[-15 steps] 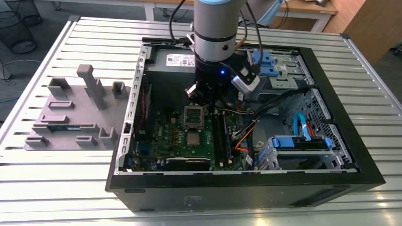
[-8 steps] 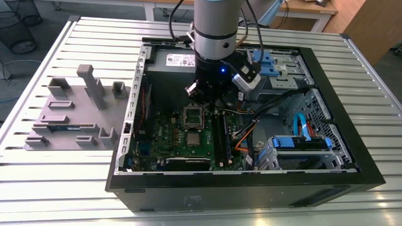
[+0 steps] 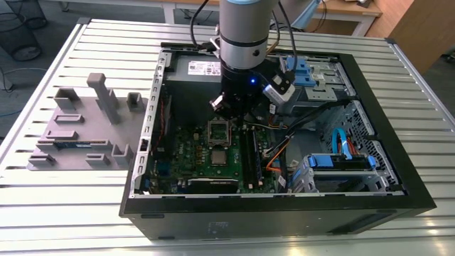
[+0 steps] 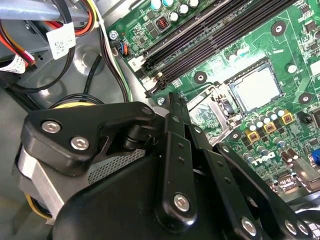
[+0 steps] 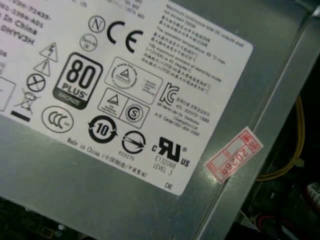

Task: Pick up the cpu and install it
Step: 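Close the cpu cover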

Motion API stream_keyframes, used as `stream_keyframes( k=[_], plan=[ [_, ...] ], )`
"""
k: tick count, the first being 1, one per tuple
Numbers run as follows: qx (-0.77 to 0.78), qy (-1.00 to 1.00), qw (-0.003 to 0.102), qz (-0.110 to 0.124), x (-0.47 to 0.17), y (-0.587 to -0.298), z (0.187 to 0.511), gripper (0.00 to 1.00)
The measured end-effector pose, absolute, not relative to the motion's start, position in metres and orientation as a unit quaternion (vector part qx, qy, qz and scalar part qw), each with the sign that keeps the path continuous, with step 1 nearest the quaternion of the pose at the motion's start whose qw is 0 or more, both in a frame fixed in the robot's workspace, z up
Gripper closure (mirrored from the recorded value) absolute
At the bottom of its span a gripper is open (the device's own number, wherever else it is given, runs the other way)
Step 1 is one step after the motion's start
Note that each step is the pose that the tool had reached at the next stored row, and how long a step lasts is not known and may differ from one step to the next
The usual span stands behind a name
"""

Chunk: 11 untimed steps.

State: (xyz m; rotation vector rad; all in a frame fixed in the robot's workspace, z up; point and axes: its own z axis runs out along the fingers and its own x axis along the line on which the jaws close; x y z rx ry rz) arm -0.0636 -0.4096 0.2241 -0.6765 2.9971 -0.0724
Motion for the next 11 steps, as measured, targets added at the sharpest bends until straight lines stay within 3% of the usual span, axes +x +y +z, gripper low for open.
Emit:
stream_keyframes(
  k=[11],
  plan=[
    [-0.230,0.972,0.034,-0.023,-0.0599,-0.4095,0.2188,0.89]
  ],
)
